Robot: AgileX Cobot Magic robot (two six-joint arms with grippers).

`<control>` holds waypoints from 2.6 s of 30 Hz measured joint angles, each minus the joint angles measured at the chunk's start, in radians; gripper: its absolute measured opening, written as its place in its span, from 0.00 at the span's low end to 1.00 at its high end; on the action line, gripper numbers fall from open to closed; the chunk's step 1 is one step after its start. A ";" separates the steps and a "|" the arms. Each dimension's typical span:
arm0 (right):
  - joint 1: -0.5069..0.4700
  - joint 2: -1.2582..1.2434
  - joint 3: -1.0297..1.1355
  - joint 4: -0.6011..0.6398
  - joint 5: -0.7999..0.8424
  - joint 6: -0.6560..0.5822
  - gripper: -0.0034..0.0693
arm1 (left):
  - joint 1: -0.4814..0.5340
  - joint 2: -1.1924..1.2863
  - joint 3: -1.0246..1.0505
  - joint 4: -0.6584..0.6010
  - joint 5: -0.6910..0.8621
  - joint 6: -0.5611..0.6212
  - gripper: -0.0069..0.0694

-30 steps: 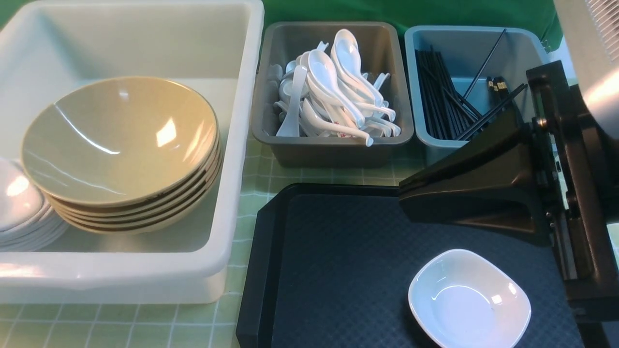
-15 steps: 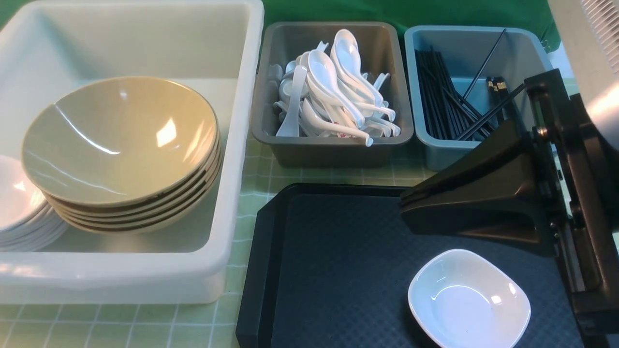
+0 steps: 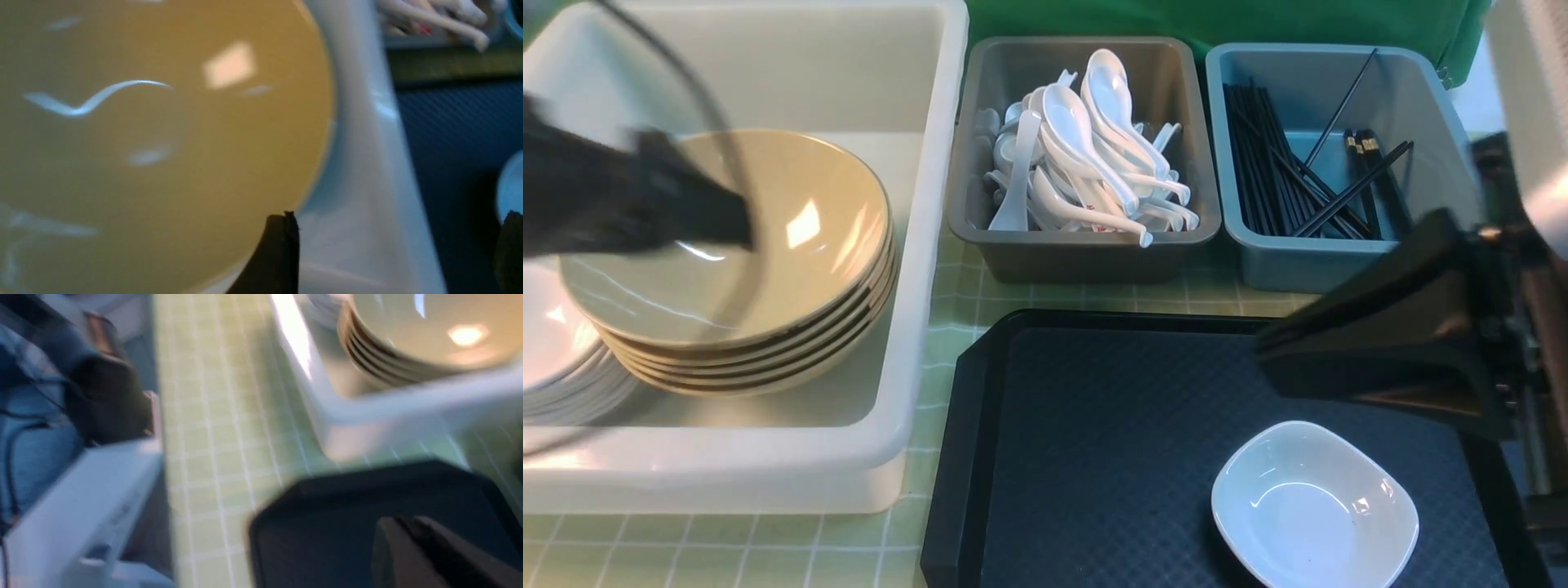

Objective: On green table put chopsticks spoon bowls plates into blue grey white boxes.
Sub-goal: 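Grasp the small white bowl on the black tray by its rim with the left gripper, then place the white bowl into the white bin with the other dishes with the left gripper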

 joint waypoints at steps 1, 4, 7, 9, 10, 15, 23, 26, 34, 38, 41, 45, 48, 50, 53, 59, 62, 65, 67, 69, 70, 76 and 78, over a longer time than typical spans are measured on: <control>0.000 -0.024 0.000 -0.073 0.004 0.063 0.12 | -0.103 0.007 0.002 0.000 0.003 0.011 0.88; 0.000 -0.066 0.000 -0.169 0.010 0.167 0.12 | -0.268 0.032 0.004 -0.007 -0.005 0.012 0.82; 0.000 -0.122 0.000 -0.210 0.031 0.229 0.12 | -0.430 0.086 0.004 -0.012 -0.041 0.011 0.77; 0.000 -0.149 0.000 -0.212 0.046 0.263 0.13 | -0.505 0.129 0.004 -0.012 -0.070 0.012 0.74; 0.000 -0.167 0.000 -0.212 0.057 0.284 0.13 | -0.547 0.161 0.004 -0.015 -0.090 0.012 0.74; 0.000 -0.226 0.000 -0.214 0.155 0.341 0.14 | -0.691 0.371 -0.072 -0.021 -0.149 0.012 0.70; 0.000 -0.250 0.000 -0.219 0.259 0.354 0.15 | -0.749 0.731 -0.392 -0.073 -0.031 -0.021 0.70; 0.000 -0.261 0.000 -0.220 0.264 0.354 0.16 | -0.749 0.860 -0.516 -0.090 0.025 -0.040 0.68; 0.000 -0.283 0.000 -0.222 0.268 0.341 0.17 | -0.749 1.063 -0.716 -0.099 0.098 -0.119 0.68; 0.000 -0.284 0.000 -0.222 0.274 0.331 0.17 | -0.749 1.116 -0.727 -0.119 0.099 -0.140 0.68; 0.000 -0.284 0.000 -0.222 0.274 0.330 0.18 | -0.749 1.136 -0.733 -0.161 0.116 -0.139 0.67; 0.000 -0.284 0.000 -0.222 0.274 0.324 0.18 | -0.749 1.158 -0.734 -0.200 0.124 -0.110 0.50; 0.000 -0.284 0.000 -0.222 0.274 0.324 0.19 | -0.749 1.165 -0.734 -0.196 0.124 -0.104 0.29; 0.000 -0.284 0.000 -0.222 0.274 0.324 0.19 | -0.749 1.165 -0.734 -0.187 0.124 -0.100 0.16; 0.000 -0.284 0.000 -0.222 0.274 0.323 0.19 | -0.749 1.150 -0.734 -0.185 0.125 -0.090 0.11; 0.000 -0.284 0.000 -0.224 0.273 0.320 0.20 | -0.719 0.994 -0.737 -0.160 0.125 -0.067 0.11; 0.000 -0.284 0.000 -0.224 0.257 0.317 0.20 | -0.648 0.842 -0.742 -0.160 0.135 -0.065 0.11; 0.000 -0.284 0.000 -0.224 0.235 0.317 0.20 | -0.536 0.686 -0.742 -0.134 0.140 -0.081 0.11; 0.000 -0.284 0.000 -0.224 0.222 0.317 0.20 | -0.462 0.599 -0.735 -0.097 0.141 -0.099 0.11; 0.000 -0.284 0.000 -0.224 0.209 0.317 0.21 | -0.366 0.495 -0.693 -0.059 0.141 -0.115 0.11; 0.000 -0.284 0.000 -0.223 0.198 0.317 0.21 | -0.283 0.410 -0.633 -0.037 0.141 -0.119 0.11; 0.000 -0.255 0.000 -0.149 0.100 0.259 0.21 | 0.073 0.145 -0.324 -0.014 0.162 -0.104 0.11; 0.000 -0.229 0.000 -0.072 0.066 0.189 0.21 | 0.259 0.057 -0.200 -0.015 0.166 -0.087 0.11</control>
